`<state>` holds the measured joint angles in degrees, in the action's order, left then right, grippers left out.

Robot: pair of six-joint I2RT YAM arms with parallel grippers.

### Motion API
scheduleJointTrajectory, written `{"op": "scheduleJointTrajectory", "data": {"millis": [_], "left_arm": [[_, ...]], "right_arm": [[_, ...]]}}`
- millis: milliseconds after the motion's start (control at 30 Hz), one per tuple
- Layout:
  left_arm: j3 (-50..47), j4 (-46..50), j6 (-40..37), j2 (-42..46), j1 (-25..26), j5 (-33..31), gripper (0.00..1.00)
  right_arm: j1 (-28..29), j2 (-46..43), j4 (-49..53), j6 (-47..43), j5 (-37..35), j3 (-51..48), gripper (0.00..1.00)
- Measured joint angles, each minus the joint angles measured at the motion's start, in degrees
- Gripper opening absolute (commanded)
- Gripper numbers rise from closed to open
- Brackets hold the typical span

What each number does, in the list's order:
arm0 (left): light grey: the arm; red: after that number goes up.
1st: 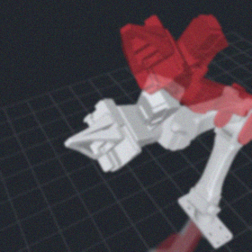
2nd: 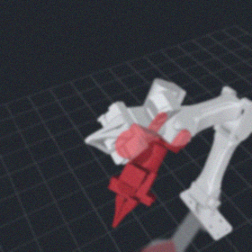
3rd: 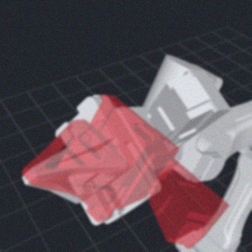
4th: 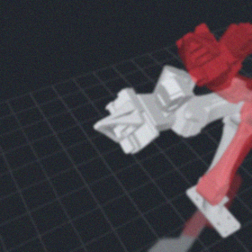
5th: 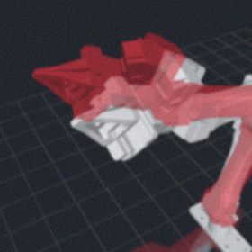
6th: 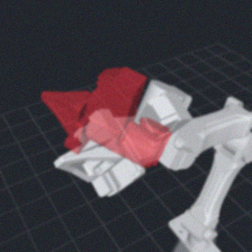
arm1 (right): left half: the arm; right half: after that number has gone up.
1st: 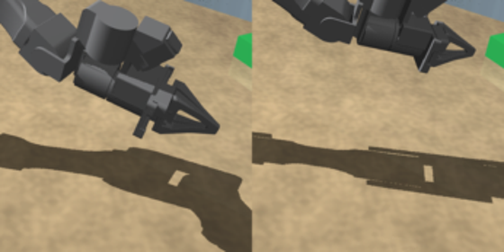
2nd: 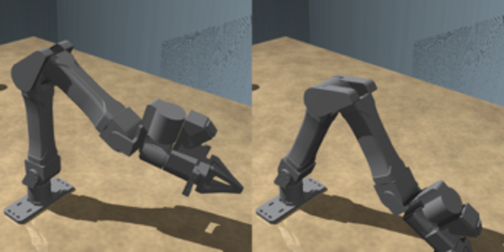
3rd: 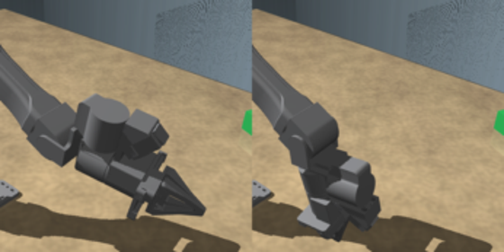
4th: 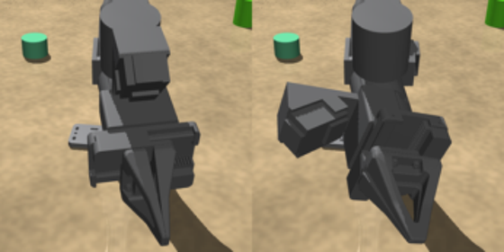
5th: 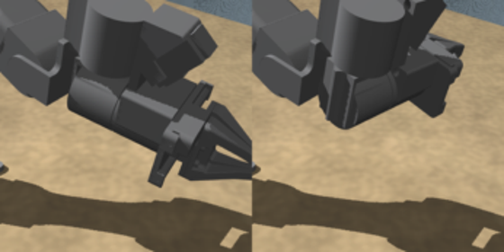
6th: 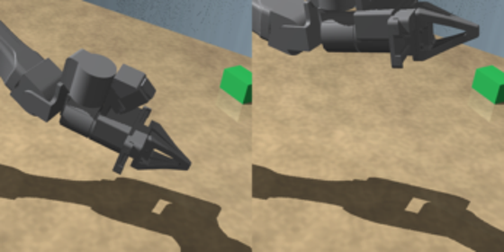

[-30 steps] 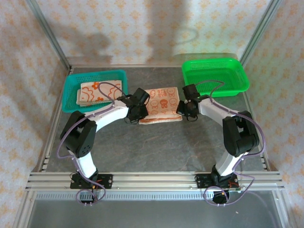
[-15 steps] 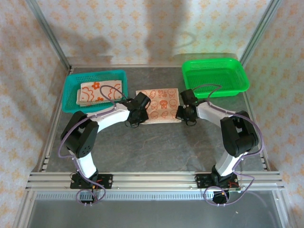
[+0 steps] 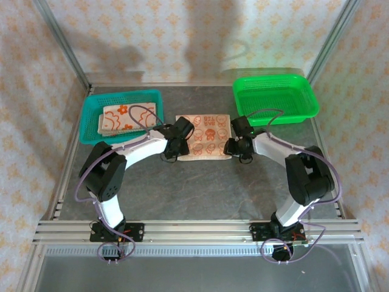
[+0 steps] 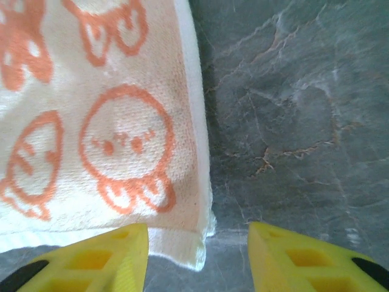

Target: Fold and stack the towels

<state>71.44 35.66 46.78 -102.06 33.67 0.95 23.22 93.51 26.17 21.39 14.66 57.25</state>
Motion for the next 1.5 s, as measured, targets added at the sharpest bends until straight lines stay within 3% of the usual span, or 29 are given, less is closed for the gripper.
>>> {"op": "scheduleJointTrajectory", "data": {"millis": [167, 333, 433, 567, 733, 900, 1233, 1500], "left_arm": [[6.4, 1.36, -3.76, -0.09, 0.0, -1.01, 0.32], [9.55, -0.42, -6.71, -3.76, 0.0, 0.24, 0.16], [10.27, -1.57, -8.37, -8.68, 0.0, 0.35, 0.13], [8.79, -2.45, -10.12, -13.29, 0.0, 0.63, 0.11], [3.67, -6.45, -10.38, -11.1, 0.11, 1.38, 0.1], [-4.5, -9.44, -9.01, -5.42, 1.92, 2.23, 0.09], [-19.82, -10.03, -1.88, 7.26, 13.51, 3.32, 0.09], [-17.64, -0.94, -0.52, 9.86, 15.89, 3.74, 0.11]], "right_arm": [[0.02, -0.85, 0.85, -0.9, -0.02, 3.65, 0.24], [1.11, 3.21, 0.2, -0.81, 0.57, 8.02, 0.18], [2.27, 7.04, -0.68, -0.81, 1.05, 9.27, 0.17], [3.1, 10.73, -1.99, -0.35, 1.9, 8.83, 0.15], [3.26, 10.38, -4.68, 0.11, 1.92, 4.55, 0.15], [5.07, 3.78, -8.31, 1.64, 2.36, -4.26, 0.15], [15.61, -14.03, -7.41, 9.35, 0.46, -21.97, 0.15], [18.47, -19.67, 1.86, 12.61, -3.32, -21.38, 0.18]]}}
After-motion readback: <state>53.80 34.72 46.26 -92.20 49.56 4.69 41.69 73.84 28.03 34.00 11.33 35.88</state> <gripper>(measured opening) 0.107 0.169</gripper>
